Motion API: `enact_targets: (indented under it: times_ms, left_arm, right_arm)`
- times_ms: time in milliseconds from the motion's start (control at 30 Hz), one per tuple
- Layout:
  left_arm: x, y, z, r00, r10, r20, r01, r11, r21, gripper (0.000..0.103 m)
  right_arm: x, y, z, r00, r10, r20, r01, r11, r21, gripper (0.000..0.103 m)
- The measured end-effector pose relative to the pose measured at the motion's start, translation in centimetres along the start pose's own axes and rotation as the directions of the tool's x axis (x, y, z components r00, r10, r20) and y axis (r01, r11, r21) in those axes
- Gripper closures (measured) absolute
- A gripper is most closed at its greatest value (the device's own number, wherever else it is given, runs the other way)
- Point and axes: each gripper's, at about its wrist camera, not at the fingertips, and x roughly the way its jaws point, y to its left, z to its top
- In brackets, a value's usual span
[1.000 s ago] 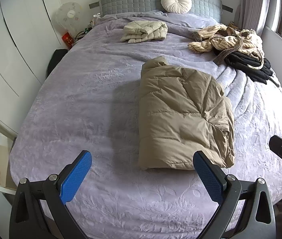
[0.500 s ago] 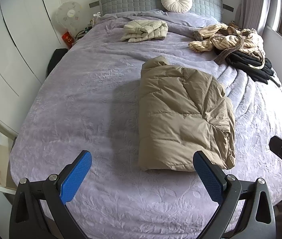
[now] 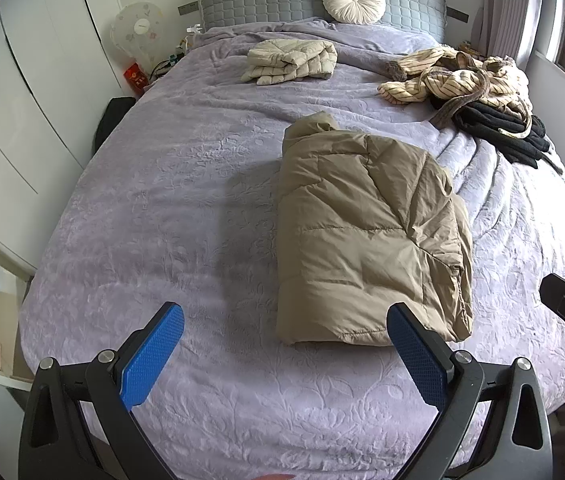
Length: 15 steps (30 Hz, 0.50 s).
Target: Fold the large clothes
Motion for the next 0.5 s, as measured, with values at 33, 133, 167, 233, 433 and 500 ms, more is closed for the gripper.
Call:
enact_targets:
  times_ms: [33, 133, 167, 233, 433, 500]
  left_arm:
    - [0.08, 0.05, 0.05, 1.0, -0.001, 0.0, 0.001, 1.0, -0.001, 0.001]
    - [0.18, 0.07, 0.19, 1.0, -0.002, 0.0, 0.002, 1.0, 0.002, 0.001]
    - [0.19, 0.08, 0.21, 1.0, -0.002, 0.0, 0.002, 1.0, 0.003, 0.001]
    - [0.24, 0.08, 0.25, 1.0, -0.004, 0.0, 0.004, 1.0, 0.005, 0.001]
    - [0.28, -0.15, 0.4, 1.0, -0.008, -0.001, 0.008, 1.0, 0.014, 0.001]
    - [0.26, -0.19, 0.38, 1.0, -0.008, 0.0, 0.008, 1.0, 0.013, 0.001]
  right_arm:
    - [-0.01, 0.03, -0.05, 1.0, 0.0, 0.0, 0.0, 1.0, 0.0, 0.0]
    - [-0.01, 0.02, -0.03, 1.0, 0.0, 0.0, 0.0, 1.0, -0.001, 0.0]
    - [0.03, -0.03, 0.05, 1.0, 0.0, 0.0, 0.0, 1.0, -0.001, 0.0]
    - [0.03, -0.02, 0.04, 1.0, 0.001, 0.0, -0.001, 1.0, -0.002, 0.0]
    - [0.02, -0.01, -0.02, 1.0, 0.001, -0.001, -0.001, 1.0, -0.001, 0.0]
    - [0.04, -0.03, 0.01, 1.0, 0.001, 0.0, -0.001, 1.0, -0.001, 0.0]
